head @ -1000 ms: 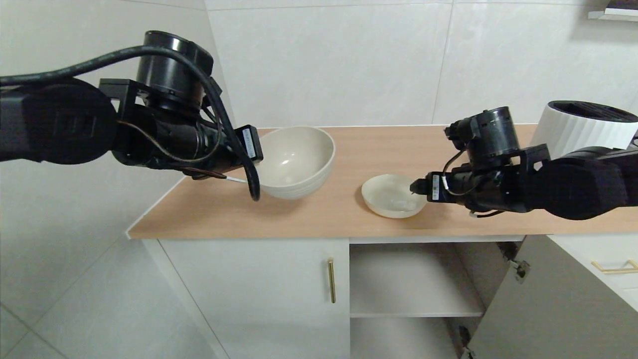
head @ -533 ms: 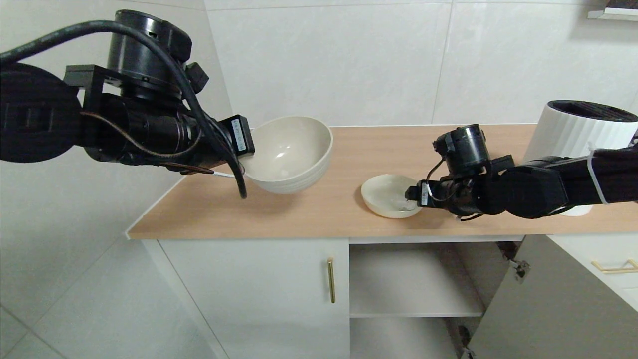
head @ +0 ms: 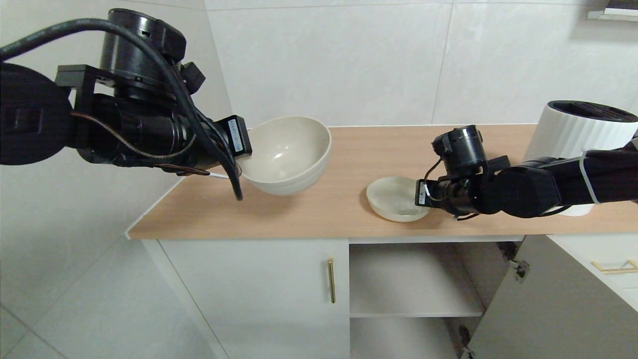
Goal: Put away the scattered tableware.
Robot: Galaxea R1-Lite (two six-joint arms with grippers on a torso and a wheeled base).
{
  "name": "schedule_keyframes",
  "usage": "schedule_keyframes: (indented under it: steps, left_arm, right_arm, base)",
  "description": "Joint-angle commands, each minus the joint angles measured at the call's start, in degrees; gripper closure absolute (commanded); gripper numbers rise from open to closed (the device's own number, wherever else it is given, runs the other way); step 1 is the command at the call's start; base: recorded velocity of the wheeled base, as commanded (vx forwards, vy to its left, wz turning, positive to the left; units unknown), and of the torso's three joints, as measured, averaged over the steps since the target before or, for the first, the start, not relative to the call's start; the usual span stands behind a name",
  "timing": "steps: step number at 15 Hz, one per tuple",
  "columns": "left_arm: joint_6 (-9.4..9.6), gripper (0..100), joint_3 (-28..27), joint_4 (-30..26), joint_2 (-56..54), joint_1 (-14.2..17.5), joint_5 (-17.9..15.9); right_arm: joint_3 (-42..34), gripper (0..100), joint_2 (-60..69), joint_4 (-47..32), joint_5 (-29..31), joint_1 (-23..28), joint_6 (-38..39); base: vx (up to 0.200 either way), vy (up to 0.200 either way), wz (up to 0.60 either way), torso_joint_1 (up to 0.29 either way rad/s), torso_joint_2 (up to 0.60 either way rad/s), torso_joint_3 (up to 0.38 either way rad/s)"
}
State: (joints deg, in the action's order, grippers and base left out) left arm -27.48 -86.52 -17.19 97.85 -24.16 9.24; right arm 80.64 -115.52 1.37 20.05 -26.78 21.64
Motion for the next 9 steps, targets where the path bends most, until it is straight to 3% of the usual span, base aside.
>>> schedule_keyframes:
  steps: [1, 4, 9]
  left_arm:
    - [-0.03, 100, 1.0, -0.04, -1.17, -0.01, 0.08]
    - [0.93, 100, 4.78, 0.49, -5.13, -0.27, -0.01]
    - [0.85, 100, 13.83, 0.49, -12.07, -5.11, 0.25]
  right_arm:
    - [-0.75, 100, 2.58, -0.05, -0.1, -0.11, 0.51]
    - [-3.74, 100, 9.7, -0.13, -0.1, -1.69, 0.86]
    - [-12.53, 100, 19.81, 1.18, 0.16, -4.95, 1.83]
  base:
    - [0.0, 0.0, 0.0, 0.0, 0.0, 0.0]
    - [0.0, 0.0, 0.0, 0.0, 0.0, 0.0]
    - [0.0, 0.0, 0.0, 0.0, 0.0, 0.0]
